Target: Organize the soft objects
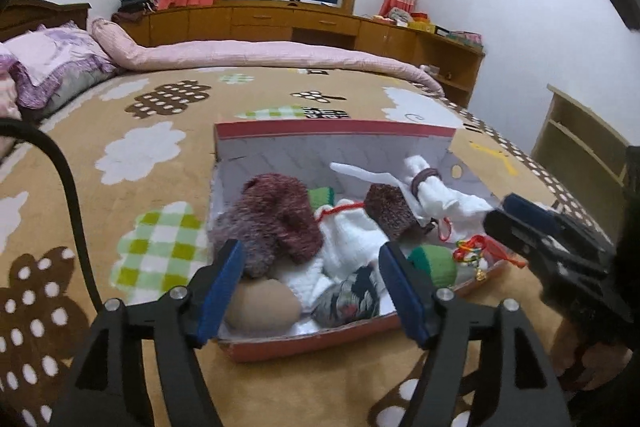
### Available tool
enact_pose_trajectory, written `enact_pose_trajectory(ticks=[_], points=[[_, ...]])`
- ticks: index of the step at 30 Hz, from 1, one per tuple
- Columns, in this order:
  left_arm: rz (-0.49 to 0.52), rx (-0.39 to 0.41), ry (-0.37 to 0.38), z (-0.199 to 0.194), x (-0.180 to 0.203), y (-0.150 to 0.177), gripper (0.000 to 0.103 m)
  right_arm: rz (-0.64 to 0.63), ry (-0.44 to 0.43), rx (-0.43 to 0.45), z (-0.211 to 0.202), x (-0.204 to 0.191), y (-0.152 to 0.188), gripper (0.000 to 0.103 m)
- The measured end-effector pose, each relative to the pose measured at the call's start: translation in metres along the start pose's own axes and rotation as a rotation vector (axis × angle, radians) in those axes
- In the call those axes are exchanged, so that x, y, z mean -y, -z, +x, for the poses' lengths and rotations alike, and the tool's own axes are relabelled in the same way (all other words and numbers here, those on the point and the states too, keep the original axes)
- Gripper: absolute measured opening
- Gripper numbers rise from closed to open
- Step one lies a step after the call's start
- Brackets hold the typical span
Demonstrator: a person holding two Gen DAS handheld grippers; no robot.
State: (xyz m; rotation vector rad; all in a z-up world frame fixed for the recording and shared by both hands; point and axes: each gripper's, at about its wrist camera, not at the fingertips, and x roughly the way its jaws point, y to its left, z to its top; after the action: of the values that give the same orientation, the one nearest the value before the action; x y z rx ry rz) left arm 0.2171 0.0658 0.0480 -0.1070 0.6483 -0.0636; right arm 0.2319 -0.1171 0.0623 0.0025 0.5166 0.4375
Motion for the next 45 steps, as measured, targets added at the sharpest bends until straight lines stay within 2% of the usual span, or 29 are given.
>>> enact_pose_trajectory(ticks=[4, 13, 45], points=[[-0.013, -0.017, -0.047, -0.004, -0.001, 0.003, 0.08, 0.015, -0.024, -0.044, -0.005, -0.001, 0.009, 0.053], [-0.038, -0.034, -0.057, -0.006, -0.004, 0.007, 0.08, 0.014, -0.055, -0.075, -0.008, -0.004, 0.015, 0.053], [0.022, -0.031, -0.011, -0.014, 0.007, 0.011, 0.081, 0.007, -0.063, -0.091, -0.008, -0.006, 0.019, 0.053]])
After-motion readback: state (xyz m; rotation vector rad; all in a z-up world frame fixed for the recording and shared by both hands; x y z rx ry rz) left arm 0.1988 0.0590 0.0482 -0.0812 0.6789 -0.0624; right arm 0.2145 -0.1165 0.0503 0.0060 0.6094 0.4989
